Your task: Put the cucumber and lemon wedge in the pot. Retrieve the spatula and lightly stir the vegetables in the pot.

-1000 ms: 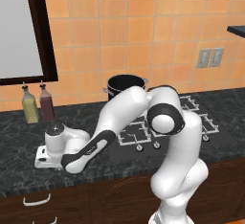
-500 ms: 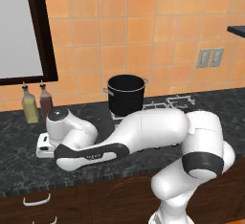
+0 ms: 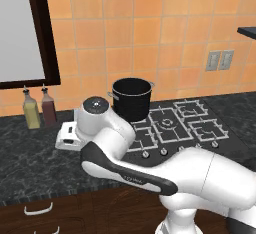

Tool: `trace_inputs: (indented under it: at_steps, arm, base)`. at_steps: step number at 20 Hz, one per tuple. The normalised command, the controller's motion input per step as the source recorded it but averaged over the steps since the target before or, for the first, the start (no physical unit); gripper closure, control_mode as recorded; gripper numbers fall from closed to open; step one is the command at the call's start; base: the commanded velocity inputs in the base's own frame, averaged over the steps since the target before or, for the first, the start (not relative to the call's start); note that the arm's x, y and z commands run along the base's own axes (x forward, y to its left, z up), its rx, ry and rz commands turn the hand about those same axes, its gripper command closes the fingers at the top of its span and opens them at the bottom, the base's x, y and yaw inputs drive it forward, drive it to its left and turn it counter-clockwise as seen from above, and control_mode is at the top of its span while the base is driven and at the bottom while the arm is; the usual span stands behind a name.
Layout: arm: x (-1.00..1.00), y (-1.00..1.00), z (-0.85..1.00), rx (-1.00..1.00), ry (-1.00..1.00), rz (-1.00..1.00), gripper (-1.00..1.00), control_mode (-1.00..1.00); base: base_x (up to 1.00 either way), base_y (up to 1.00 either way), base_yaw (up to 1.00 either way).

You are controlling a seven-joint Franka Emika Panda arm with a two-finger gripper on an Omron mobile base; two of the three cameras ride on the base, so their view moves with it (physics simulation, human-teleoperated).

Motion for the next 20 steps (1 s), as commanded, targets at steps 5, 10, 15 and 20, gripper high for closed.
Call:
trace_inputs:
  at_steps: [5, 10, 15, 20]
  arm:
    - [-0.10, -0.21, 0.32, 0.13, 0.11, -0.04, 1.00, -1.00]
    - [-0.21, -0.64, 1.00, 0.30, -0.05, -0.21, 1.00, -1.00]
    - [0.18, -0.68, 1.00, 0.42, 0.00, -0.26, 1.00, -1.00]
    - [0.61, -0.44, 0.89, 0.51, 0.04, -0.33, 1.00, -1.00]
  base:
    - [0.00, 0.00, 0.00]
    - [0.00, 0.00, 0.00]
    - [0.00, 0.00, 0.00]
    - [0.00, 0.00, 0.00]
